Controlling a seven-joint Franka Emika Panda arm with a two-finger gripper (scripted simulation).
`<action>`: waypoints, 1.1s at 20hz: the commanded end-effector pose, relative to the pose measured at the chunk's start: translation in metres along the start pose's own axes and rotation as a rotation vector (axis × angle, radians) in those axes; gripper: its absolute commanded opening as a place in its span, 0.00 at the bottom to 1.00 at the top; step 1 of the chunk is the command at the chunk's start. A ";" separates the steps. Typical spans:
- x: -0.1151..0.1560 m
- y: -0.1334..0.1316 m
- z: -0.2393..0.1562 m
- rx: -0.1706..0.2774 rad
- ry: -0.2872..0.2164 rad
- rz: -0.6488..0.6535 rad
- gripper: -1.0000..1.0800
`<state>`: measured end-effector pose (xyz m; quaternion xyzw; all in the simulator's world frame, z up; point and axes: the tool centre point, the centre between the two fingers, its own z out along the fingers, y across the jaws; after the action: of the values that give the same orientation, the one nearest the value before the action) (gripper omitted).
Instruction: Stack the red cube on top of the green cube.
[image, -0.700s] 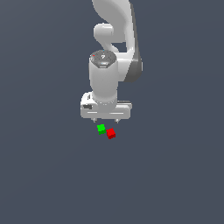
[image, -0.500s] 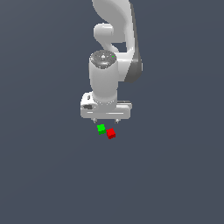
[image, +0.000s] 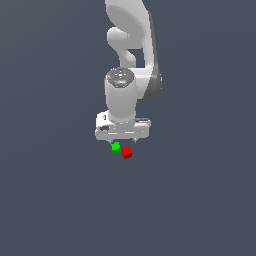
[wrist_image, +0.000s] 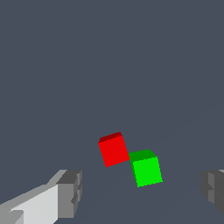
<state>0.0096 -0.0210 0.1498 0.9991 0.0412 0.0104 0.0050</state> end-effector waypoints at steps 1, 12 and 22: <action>-0.002 -0.003 0.013 0.003 -0.003 -0.049 0.96; -0.013 -0.015 0.068 0.014 -0.015 -0.273 0.96; -0.015 -0.017 0.080 0.015 -0.019 -0.310 0.96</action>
<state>-0.0053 -0.0064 0.0705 0.9808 0.1950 -0.0001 -0.0006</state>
